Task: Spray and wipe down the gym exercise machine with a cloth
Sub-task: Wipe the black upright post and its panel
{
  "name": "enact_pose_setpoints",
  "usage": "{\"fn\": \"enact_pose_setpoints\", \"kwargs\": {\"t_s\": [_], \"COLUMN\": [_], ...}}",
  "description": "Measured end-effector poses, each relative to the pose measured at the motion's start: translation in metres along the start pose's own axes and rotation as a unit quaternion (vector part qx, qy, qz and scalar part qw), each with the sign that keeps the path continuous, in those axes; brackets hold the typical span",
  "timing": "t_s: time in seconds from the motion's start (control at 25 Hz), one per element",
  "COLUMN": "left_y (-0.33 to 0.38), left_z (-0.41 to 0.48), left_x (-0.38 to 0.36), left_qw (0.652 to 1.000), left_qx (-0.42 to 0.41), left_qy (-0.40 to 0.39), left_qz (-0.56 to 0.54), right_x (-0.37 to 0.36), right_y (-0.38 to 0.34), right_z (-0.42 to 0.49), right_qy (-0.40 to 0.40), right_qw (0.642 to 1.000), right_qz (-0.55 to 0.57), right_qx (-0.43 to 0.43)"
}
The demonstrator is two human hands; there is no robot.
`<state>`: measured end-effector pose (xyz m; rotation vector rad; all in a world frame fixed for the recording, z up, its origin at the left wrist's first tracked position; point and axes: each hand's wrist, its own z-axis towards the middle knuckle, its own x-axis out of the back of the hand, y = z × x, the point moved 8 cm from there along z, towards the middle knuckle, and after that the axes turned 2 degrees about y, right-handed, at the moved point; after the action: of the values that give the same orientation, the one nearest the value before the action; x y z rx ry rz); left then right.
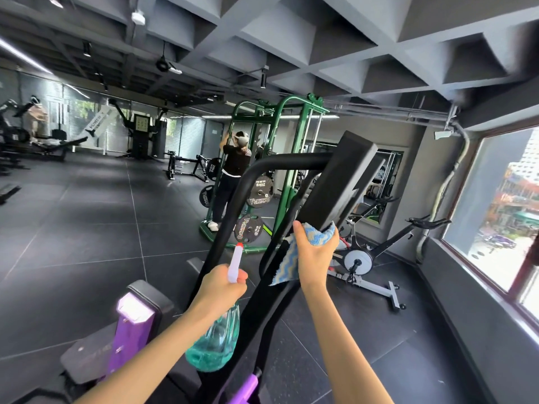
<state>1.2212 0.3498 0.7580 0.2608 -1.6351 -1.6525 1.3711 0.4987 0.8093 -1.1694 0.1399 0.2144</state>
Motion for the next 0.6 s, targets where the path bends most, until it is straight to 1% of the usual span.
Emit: {"fn": "enact_pose_setpoints", "kwargs": {"t_s": [0.2, 0.36, 0.6], "left_y": [-0.027, -0.045, -0.08], "left_z": [0.001, 0.0, 0.007], "left_x": [-0.009, -0.011, -0.019], "left_qw": [1.0, 0.999, 0.998], "left_qx": [0.012, 0.031, 0.048], "left_qy": [-0.002, 0.003, 0.032], "left_qz": [-0.013, -0.009, -0.017], "right_x": [0.0, -0.001, -0.005], "right_y": [0.008, 0.02, 0.068], "right_z": [0.002, -0.008, -0.028], "right_qy": [-0.022, -0.016, -0.009], "right_qw": [0.999, 0.999, 0.998], "right_qz": [0.005, 0.026, 0.049], "right_qx": [0.023, 0.022, 0.028]}}
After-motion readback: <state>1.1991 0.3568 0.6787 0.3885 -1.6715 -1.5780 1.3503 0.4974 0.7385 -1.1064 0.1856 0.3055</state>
